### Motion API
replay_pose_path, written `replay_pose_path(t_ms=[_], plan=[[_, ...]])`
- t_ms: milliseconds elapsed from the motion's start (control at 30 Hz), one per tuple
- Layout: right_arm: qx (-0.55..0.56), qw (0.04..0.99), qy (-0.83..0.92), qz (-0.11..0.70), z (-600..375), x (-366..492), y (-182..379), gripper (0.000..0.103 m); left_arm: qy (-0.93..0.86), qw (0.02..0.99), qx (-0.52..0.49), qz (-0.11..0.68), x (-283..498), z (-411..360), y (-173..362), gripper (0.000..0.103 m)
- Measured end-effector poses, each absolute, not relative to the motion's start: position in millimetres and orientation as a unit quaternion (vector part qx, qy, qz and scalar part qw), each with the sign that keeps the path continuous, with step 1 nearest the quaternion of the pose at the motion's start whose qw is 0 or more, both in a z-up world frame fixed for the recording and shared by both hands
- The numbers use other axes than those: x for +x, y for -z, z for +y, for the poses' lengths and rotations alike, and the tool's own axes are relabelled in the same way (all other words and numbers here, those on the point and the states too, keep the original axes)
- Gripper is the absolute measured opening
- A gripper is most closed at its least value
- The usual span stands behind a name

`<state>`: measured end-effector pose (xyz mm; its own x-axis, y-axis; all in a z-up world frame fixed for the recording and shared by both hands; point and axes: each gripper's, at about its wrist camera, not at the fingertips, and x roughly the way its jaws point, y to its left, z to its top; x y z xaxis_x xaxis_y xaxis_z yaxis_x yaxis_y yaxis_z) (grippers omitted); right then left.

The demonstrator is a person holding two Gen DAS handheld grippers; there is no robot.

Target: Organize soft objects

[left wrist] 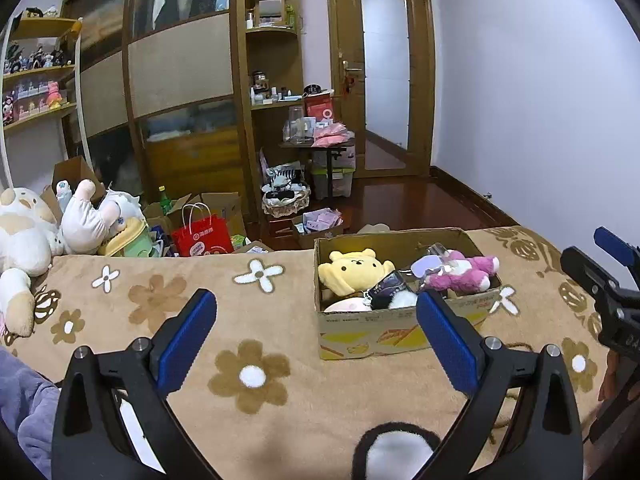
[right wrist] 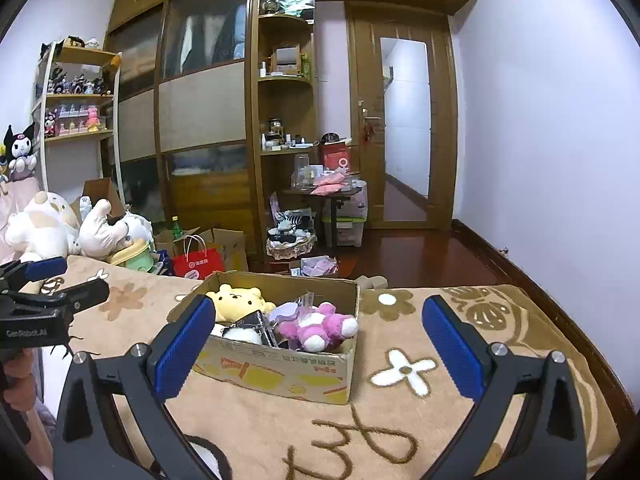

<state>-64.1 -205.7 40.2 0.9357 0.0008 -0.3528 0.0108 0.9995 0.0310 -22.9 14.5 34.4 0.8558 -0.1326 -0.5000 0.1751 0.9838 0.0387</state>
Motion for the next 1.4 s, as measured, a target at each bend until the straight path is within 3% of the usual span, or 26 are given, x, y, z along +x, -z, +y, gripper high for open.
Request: replay_pose_path(t_ms=[1400], plan=[[0.023, 0.977, 0.003, 0.211, -211.3, -47.8, -3.2, 0.103, 0.077, 0.954, 0.045, 0.288, -7.0, 6.2, -12.2, 0.099]])
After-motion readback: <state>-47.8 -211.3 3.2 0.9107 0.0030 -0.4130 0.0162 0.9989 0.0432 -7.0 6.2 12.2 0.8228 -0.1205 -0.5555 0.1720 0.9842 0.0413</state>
